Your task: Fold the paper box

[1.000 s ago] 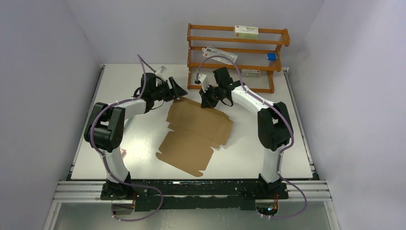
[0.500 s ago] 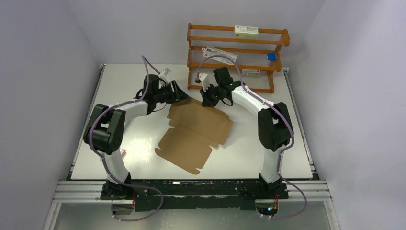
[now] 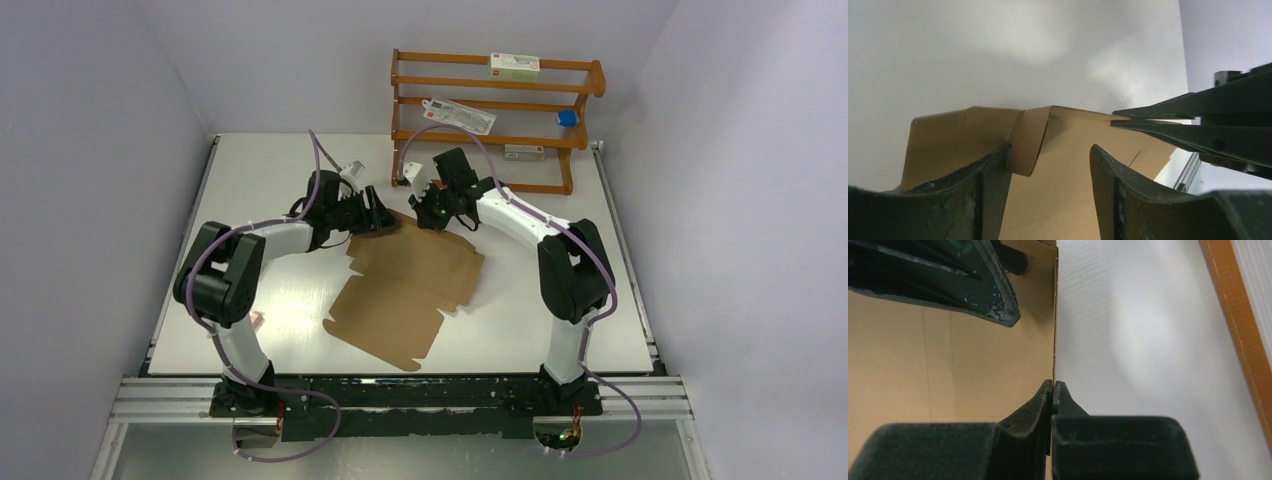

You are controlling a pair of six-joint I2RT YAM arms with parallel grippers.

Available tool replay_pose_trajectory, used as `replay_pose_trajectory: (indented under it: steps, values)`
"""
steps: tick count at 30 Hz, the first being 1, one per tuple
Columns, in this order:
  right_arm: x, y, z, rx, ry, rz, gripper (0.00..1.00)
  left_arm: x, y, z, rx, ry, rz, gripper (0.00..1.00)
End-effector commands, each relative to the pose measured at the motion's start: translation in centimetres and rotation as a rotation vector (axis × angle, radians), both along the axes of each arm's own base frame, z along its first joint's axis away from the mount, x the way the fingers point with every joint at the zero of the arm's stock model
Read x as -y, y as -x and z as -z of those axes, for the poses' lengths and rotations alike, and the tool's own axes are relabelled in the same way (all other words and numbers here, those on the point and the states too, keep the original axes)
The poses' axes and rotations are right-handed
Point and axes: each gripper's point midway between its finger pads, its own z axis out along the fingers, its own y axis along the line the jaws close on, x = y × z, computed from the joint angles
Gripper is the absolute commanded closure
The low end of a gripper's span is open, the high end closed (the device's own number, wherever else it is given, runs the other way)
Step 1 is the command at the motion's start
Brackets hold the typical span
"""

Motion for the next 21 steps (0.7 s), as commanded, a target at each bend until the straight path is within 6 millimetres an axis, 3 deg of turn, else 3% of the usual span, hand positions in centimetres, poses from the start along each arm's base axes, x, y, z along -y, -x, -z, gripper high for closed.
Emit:
replay_pose_trajectory:
  steps: [1,11,17,21]
  values:
    - [-0.6,-0.6,-2.9,0.147,0.007,-0.032,1.00,-1.7,0.5,-0.8,0.041,-0.099,-0.037,0.35]
    - [-0.5,-0.6,-3.2,0.196,0.046,-0.044,1.00,-8.1,3.1,-0.9,0.057,-0.229,-0.241,0.26]
    - [-0.7,-0.4,-3.6,0.214,0.044,-0.057,1.00,-11.4,5.6,1.4,0.010,-0.235,-0.348,0.23]
    - [-0.7,-0.2,-3.6,0.213,0.046,-0.060,1.00,-11.6,6.3,2.8,-0.027,-0.190,-0.318,0.22]
